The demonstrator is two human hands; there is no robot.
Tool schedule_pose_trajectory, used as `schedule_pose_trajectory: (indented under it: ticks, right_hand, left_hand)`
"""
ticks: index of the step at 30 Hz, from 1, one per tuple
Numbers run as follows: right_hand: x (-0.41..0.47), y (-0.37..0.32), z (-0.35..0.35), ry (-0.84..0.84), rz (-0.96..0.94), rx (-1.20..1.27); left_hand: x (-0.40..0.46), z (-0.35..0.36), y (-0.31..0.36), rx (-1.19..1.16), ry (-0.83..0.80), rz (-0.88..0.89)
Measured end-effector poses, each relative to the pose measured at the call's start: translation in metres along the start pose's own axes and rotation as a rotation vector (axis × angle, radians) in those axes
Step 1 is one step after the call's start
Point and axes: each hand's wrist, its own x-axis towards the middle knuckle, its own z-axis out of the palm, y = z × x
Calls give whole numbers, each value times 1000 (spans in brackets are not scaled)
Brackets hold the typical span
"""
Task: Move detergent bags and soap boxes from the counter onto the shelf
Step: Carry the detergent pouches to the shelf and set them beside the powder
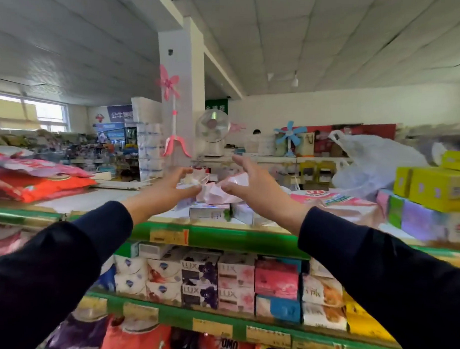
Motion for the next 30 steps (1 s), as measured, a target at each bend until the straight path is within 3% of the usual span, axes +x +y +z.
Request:
schedule_pose_trajectory:
  ticks: [7, 16, 18, 22, 24, 26, 30]
  right_hand:
    - [24, 51, -57, 65, 224, -131]
    - [27, 109, -138, -92, 484, -412]
    - [27, 122, -147, -200, 522, -529]
    - [28, 148, -160, -318, 612, -693]
    - [30, 158, -161, -368, 650, -735]
    - [32, 164, -158, -381, 645, -740]
    - [41, 172, -153, -174, 418, -704]
  left_hand:
    - [92, 11, -9, 151, -74, -25]
    - [159, 38, -39, 366, -263, -88]
    - [160, 43, -43, 493, -251, -83]
    - [162, 47, -37, 617, -57, -30]
    - [163, 44, -32, 644, -76, -34]
    - [162, 43, -25, 649, -113, -58]
    - [159, 45, -15, 716, -123, -85]
